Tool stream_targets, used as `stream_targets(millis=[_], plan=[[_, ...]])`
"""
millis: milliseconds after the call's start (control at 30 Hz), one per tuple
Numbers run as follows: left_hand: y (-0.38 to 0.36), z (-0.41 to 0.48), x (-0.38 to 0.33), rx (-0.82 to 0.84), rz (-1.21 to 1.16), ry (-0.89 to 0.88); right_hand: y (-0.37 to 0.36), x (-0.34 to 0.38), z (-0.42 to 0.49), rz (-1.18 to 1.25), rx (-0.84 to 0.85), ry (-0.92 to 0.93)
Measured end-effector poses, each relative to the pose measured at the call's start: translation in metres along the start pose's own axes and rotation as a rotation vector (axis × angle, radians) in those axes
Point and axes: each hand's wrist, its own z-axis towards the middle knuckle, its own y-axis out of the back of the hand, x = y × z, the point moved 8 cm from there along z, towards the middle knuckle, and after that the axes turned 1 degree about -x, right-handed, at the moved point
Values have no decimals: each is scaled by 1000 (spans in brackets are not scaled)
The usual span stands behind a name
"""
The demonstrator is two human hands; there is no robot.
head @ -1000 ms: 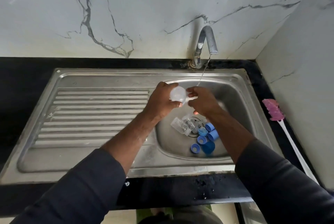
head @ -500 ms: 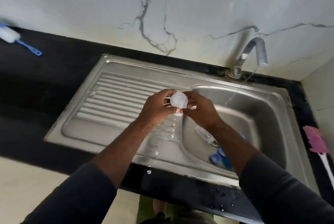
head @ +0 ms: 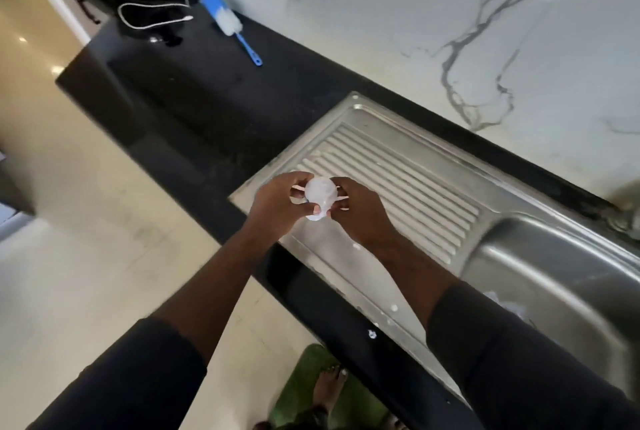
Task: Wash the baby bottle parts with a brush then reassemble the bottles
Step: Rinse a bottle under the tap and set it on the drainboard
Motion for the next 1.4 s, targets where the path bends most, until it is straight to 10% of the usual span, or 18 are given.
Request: stream_targets(millis=[833,1033,1400], plan=[[38,-16,62,-210,201,163,-32,-16,22,-19,122,-189],[11,-45,-16,-409,176,-114,13,-44,-6,1,32,-223],[-200,-45,-115,241,166,-405,134,-125,-109,-91,-252,-354]])
